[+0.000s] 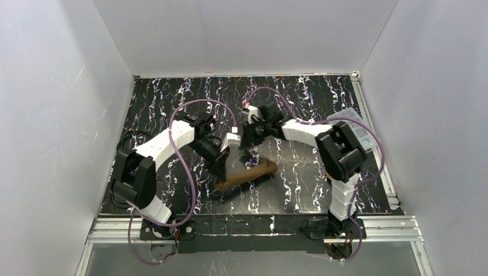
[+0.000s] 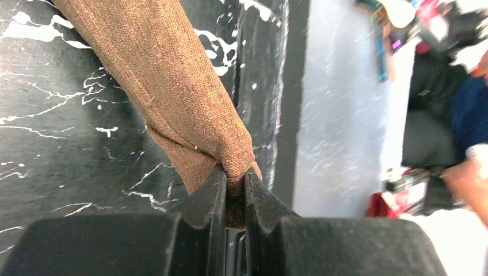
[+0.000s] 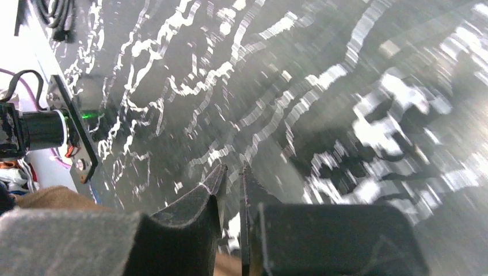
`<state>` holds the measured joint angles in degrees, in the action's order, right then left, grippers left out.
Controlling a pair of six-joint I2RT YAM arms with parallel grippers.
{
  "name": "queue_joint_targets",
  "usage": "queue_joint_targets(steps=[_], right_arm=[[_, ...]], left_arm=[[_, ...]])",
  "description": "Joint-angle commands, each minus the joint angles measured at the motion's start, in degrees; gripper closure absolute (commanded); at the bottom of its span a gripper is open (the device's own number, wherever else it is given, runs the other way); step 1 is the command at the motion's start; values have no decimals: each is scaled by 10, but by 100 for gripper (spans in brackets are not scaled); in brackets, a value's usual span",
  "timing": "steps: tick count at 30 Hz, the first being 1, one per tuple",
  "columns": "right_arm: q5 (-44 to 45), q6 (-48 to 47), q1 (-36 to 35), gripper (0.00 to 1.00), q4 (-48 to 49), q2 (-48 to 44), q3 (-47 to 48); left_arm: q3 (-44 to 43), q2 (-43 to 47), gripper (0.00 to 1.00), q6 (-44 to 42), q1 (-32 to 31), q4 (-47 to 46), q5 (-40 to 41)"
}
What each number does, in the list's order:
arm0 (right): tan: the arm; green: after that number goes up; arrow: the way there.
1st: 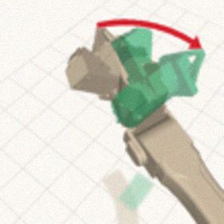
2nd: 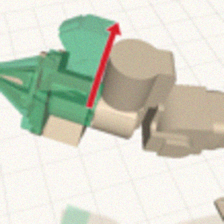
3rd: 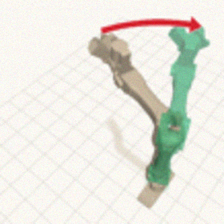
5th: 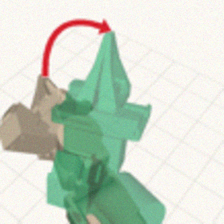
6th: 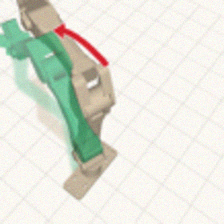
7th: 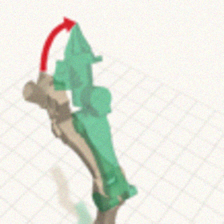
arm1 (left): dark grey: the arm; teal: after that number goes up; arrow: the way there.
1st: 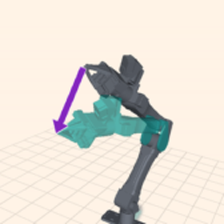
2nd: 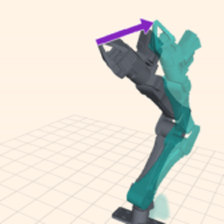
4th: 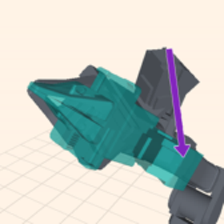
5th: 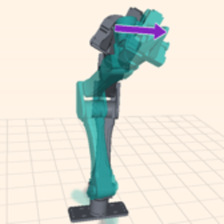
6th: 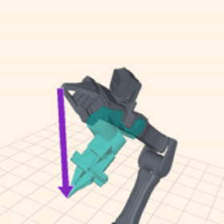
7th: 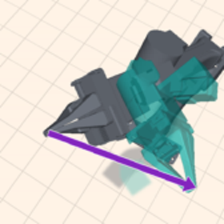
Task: Fold the napkin into a case and place the utensils inside
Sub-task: Turn over the smaller rectangle-folded napkin at the center of the board.
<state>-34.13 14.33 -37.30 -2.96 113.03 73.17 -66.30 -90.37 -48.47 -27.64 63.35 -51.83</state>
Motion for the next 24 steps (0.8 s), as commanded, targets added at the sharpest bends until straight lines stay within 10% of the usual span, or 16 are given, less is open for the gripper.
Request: queue_joint_targets(steps=[1, 12, 24], right_arm=[[15, 8, 80, 79, -12, -118, -64], [17, -8, 119, 81, -76, -183, -75], [112, -21, 189, 82, -130, -274, -55]], left_arm=[[5, -30, 100, 113, 47, -16, -178], [101, -39, 100, 511, 122, -386, -309], [-109, -55, 100, 655, -35, -496, -268]])
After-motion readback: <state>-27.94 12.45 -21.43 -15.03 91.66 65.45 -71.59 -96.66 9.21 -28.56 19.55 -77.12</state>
